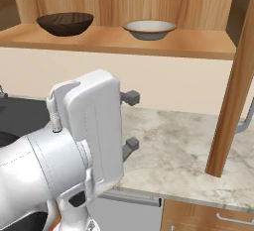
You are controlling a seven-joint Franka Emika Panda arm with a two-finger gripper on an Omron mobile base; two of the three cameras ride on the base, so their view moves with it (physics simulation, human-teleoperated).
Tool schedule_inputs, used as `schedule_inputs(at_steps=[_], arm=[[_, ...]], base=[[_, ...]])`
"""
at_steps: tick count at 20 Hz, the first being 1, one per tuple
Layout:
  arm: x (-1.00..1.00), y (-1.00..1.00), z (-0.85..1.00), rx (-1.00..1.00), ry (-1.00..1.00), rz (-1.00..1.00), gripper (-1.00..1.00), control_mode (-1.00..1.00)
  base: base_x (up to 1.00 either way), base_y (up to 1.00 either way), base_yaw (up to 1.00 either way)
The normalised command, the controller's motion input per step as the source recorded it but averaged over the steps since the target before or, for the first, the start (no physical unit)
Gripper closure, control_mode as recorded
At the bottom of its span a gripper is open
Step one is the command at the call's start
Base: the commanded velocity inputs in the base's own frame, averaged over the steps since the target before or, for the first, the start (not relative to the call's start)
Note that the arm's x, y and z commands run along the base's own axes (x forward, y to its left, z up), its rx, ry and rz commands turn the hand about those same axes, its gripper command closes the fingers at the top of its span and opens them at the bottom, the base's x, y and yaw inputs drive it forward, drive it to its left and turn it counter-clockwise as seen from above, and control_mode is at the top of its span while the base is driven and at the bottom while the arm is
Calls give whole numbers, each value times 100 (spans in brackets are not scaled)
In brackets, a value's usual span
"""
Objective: Open the cabinet. Pick the bowls from the counter and place them in the cabinet. Then close the cabinet.
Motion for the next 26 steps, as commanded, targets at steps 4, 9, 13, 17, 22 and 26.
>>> schedule_inputs(at_steps=[4,9,13,17,22,26], arm=[[-57,-54,1,0,0,-6,-100,-100],[-25,-57,0,0,7,-4,-100,-100],[-18,-52,0,0,10,-5,-100,-100],[-26,-39,0,0,8,-6,-100,-100],[-5,-51,0,0,10,-5,-100,-100],[16,-40,0,0,6,0,-100,-100]], base=[[0,0,0],[0,0,0],[0,0,0],[0,0,0],[0,0,0],[0,0,0]])
